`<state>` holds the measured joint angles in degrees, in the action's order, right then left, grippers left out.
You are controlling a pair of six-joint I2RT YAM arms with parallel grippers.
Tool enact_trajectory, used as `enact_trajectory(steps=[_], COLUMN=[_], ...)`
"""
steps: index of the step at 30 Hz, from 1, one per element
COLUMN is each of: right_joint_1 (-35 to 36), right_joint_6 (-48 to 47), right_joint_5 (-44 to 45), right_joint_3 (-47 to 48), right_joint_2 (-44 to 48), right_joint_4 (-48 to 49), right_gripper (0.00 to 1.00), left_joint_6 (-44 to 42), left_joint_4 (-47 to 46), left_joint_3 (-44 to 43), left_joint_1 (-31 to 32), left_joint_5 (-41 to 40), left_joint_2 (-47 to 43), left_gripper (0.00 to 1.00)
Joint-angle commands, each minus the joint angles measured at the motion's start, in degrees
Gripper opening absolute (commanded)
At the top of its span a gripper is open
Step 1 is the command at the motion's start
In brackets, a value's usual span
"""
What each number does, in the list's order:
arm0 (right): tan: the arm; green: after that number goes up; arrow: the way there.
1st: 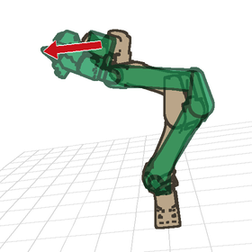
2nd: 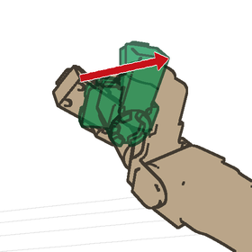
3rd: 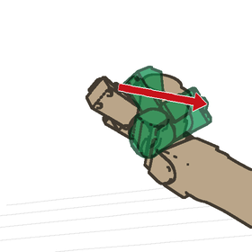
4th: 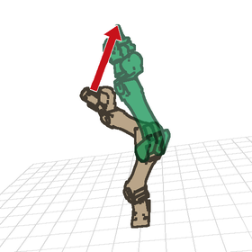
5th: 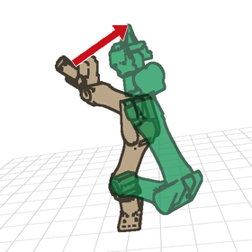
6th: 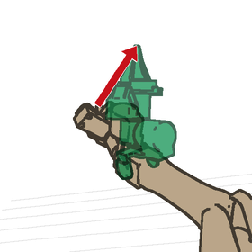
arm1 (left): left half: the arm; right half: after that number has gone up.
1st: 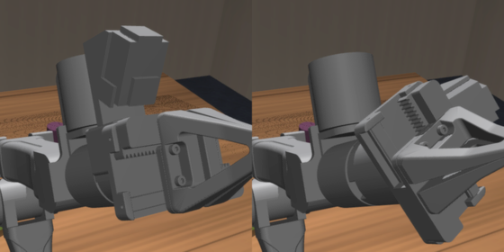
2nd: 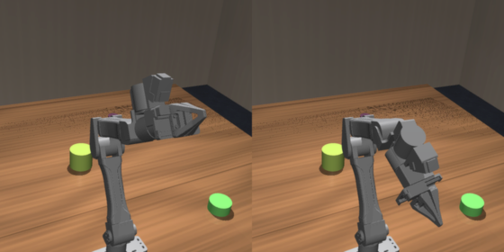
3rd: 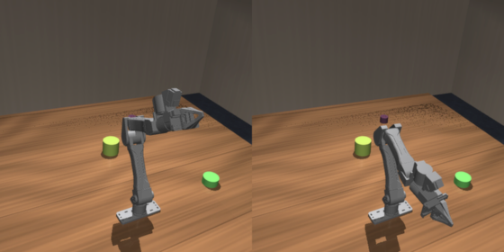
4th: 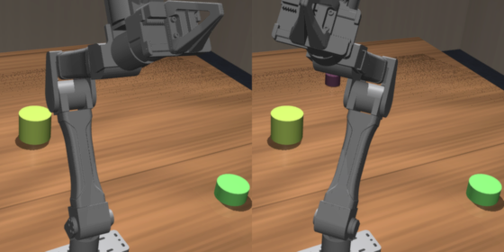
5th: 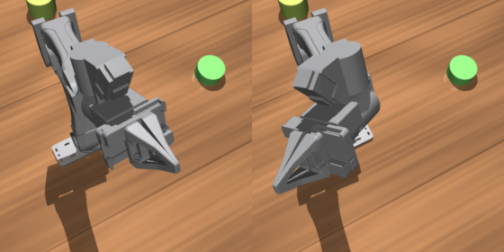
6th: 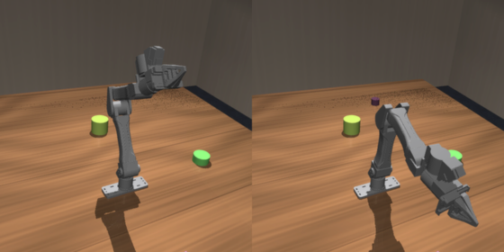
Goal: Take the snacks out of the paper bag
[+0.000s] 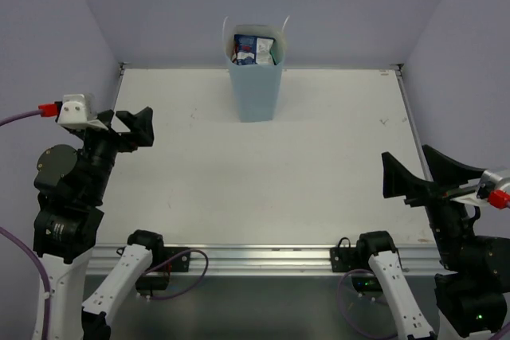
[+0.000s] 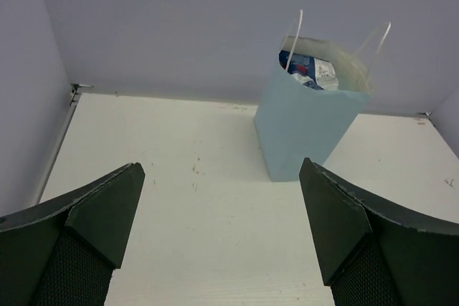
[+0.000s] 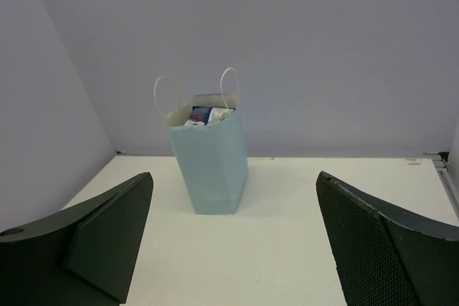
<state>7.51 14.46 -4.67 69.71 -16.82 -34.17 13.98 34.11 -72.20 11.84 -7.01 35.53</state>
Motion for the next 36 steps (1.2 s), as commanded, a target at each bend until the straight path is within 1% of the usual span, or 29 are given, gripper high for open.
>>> enact_trajectory(steps=[1, 3, 6, 9, 10, 12, 13, 15, 16, 18, 19, 21, 22, 24, 25, 26, 27, 28, 29, 31, 32, 35, 36], right_joint_1=[0.31, 0.31, 0.31, 0.31, 0.31, 0.31, 0.31, 0.31, 0.23, 0.31, 0.23, 0.31, 0.23, 0.31, 0.31, 0.31, 0.31, 0.31, 0.23, 0.31, 0.31, 0.31, 0.23], right_joint_6=[1.45, 1.80, 4.08, 4.61, 5.05, 6.98, 7.16, 7.34, 7.43, 7.86, 7.87, 7.95, 7.95, 7.60, 7.60, 7.52, 7.43, 7.43, 7.34, 7.25, 7.25, 7.34, 7.25], right_joint_5=[-1.30, -2.80, -4.30, -8.59, -9.30, -9.40, -10.18, -12.81, -13.52, -15.01, -15.37, -15.81, -15.90, -15.90, -15.90, -16.07, -16.25, -16.34, -16.51, -16.86, -16.87, -16.95, -16.95], right_joint_3=[-0.10, -0.45, -0.72, -2.21, -3.08, -3.79, -4.66, -5.55, -6.60, -7.66, -8.71, -9.68, -10.47, -11.26, -12.22, -12.67, -13.11, -13.98, -14.34, -15.30, -15.66, -16.71, -16.89], right_joint_2=[-1.20, -1.63, -4.18, -6.55, -7.08, -8.48, -8.93, -9.46, -9.98, -10.34, -10.51, -10.69, -10.78, -10.95, -10.87, -10.78, -10.78, -10.78, -10.95, -11.04, -11.04, -11.04, -10.96], right_joint_4=[-0.37, -0.28, -1.59, -1.25, -1.16, -1.33, -1.16, -0.37, -0.11, 1.12, 1.47, 2.09, 2.62, 3.06, 3.58, 3.94, 4.37, 4.73, 4.99, 5.60, 5.87, 6.66, 6.92], right_gripper=[0.99, 0.99, 0.99, 0.99, 0.99, 0.99, 0.99, 0.99, 0.99, 0.99, 0.99, 0.99, 0.99, 0.99, 0.99, 0.99, 0.99, 0.99, 0.99, 0.99, 0.99, 0.99, 0.99], left_joint_6=[0.43, 0.87, 2.19, 4.30, 5.35, 6.67, 8.33, 9.83, 10.97, 11.68, 11.69, 10.90, 9.68, 8.27, 6.87, 6.50, 6.33, 6.15, 6.06, 5.89, 5.89, 6.76, 7.37], left_joint_4=[0.61, -0.27, -1.67, -5.53, -7.11, -11.77, -13.18, -16.52, -17.66, -20.30, -21.00, -21.80, -21.63, -21.54, -21.19, -20.40, -19.87, -19.09, -17.25, -14.44, -13.72, -12.58, -12.31], left_joint_3=[0.92, 1.19, 0.93, 0.14, -0.13, -1.53, -3.71, -6.53, -9.50, -13.03, -16.79, -21.20, -25.57, -29.55, -31.40, -34.90, -36.41, -39.73, -41.33, -45.02, -45.82, -46.19, -46.18], left_joint_1=[0.38, 0.38, 0.38, 0.38, 0.38, 0.38, 0.38, 0.56, 0.82, 1.70, 3.00, 4.59, 6.08, 7.67, 8.29, 9.07, 9.26, 9.52, 9.61, 9.87, 9.96, 10.14, 10.14], left_joint_5=[1.55, 2.61, 4.36, 6.74, 8.39, 11.39, 12.44, 12.89, 12.81, 12.37, 10.54, 8.33, 7.28, 3.59, 1.75, -1.84, -3.35, -5.54, -6.52, -9.67, -10.56, -11.45, -11.45], left_joint_2=[1.64, 2.87, 7.44, 13.50, 16.99, 20.96, 25.51, 30.45, 35.52, 40.73, 45.89, 51.02, 55.83, 60.08, 64.19, 65.88, 67.90, 71.31, 72.83, 76.60, 77.49, 79.43, 79.69], left_gripper=[1.00, 1.00, 1.00, 1.00, 1.00, 1.00, 1.00, 1.00, 1.00, 1.00, 1.00, 1.00, 1.00, 1.00, 0.99, 0.98, 0.95, 0.93, 0.93, 0.87, 0.87, 0.80, 0.75])
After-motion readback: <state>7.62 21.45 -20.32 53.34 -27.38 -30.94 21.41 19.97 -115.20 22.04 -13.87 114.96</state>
